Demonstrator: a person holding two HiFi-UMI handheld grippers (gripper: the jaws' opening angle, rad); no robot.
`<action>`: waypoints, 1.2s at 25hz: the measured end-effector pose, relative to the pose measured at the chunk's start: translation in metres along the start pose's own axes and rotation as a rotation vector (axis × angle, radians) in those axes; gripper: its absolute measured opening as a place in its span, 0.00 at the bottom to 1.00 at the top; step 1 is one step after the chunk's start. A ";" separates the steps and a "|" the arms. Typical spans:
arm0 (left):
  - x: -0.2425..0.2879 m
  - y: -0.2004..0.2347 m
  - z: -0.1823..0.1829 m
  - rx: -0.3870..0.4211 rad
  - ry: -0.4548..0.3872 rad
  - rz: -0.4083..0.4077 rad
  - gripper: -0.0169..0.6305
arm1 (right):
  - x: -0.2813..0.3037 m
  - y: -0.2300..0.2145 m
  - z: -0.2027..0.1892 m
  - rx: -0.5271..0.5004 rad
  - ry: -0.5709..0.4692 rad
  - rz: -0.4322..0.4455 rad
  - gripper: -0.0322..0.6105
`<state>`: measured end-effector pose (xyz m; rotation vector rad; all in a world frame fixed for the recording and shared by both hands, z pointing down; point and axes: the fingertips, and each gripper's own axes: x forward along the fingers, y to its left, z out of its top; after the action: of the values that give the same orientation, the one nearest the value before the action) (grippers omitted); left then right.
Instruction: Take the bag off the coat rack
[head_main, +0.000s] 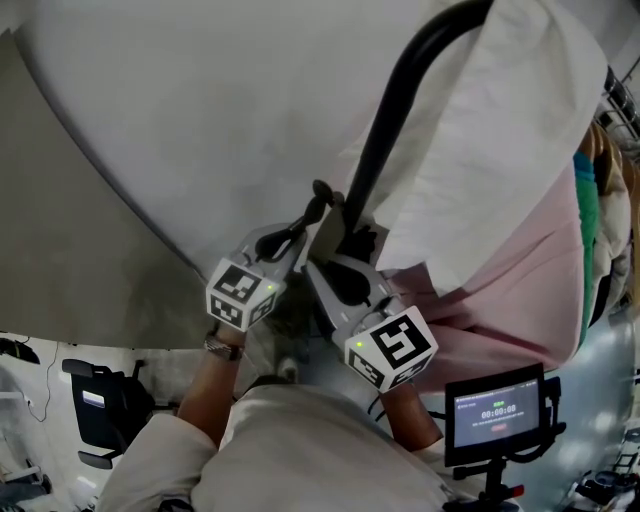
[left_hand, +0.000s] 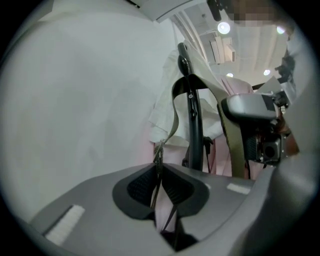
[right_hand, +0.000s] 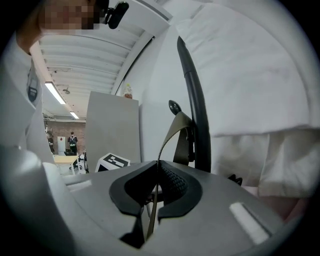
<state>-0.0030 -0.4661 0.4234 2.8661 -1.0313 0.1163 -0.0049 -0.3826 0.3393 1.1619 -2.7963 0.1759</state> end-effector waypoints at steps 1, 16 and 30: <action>-0.001 0.001 0.003 -0.001 -0.006 0.003 0.08 | 0.000 0.000 0.003 -0.003 -0.006 0.000 0.06; -0.022 0.008 0.066 0.011 -0.140 0.032 0.08 | -0.004 0.004 0.060 -0.089 -0.122 0.044 0.06; -0.063 0.009 0.083 -0.010 -0.177 0.099 0.08 | -0.012 0.004 0.071 -0.076 -0.149 0.051 0.06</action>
<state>-0.0538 -0.4425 0.3350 2.8578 -1.2002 -0.1384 -0.0033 -0.3819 0.2676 1.1313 -2.9339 -0.0129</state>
